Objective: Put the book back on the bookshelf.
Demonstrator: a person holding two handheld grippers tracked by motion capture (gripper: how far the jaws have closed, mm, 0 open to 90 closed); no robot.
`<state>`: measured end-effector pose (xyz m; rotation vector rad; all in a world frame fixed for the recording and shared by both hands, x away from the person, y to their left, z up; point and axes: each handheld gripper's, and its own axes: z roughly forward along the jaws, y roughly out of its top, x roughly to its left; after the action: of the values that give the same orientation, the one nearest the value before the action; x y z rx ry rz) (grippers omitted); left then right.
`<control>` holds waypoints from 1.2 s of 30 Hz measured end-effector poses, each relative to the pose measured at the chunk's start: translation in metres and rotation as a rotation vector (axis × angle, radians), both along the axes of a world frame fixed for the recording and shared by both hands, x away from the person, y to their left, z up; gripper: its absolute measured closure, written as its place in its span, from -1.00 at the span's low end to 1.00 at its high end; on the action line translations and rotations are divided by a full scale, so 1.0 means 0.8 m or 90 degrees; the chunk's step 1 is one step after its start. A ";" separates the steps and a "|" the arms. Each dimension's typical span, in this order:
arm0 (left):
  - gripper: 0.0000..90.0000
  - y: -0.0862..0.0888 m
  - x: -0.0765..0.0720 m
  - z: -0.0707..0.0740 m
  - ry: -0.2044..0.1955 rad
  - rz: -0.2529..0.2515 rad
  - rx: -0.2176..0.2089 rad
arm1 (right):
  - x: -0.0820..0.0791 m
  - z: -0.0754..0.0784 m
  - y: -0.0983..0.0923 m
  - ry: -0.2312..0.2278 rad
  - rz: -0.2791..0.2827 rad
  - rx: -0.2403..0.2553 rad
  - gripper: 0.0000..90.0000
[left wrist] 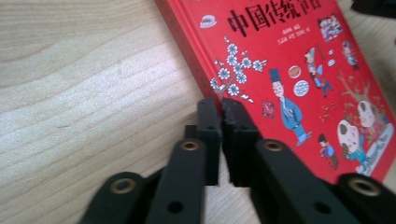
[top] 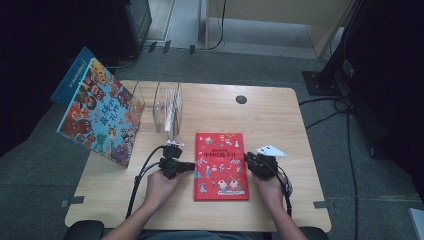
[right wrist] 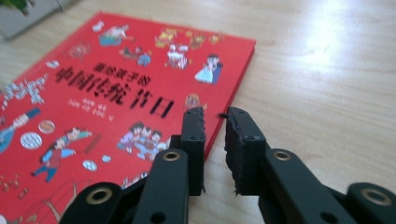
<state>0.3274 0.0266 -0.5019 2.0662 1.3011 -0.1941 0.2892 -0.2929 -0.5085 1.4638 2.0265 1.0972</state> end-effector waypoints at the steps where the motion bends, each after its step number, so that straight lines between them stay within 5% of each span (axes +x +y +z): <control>1: 0.84 0.001 0.001 0.001 0.004 0.002 -0.006 | 0.000 0.001 -0.001 0.007 -0.001 -0.004 0.66; 7: 0.97 -0.004 0.000 0.003 0.011 -0.015 0.019 | 0.005 0.009 -0.004 0.124 -0.006 0.042 0.63; 14: 1.00 -0.007 -0.001 0.003 0.017 -0.014 0.036 | 0.011 0.011 -0.003 0.194 -0.001 0.075 0.59; 29: 1.00 -0.020 -0.005 0.002 0.008 -0.006 0.037 | 0.040 0.010 -0.024 0.319 0.000 0.151 0.51; 36: 1.00 -0.024 -0.008 0.001 -0.001 -0.001 0.035 | 0.044 0.016 -0.026 0.336 -0.012 0.141 0.58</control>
<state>0.3210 0.0073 -0.5008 2.1132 1.3187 -0.1584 0.3247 -0.3140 -0.4958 2.0567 2.2750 1.0294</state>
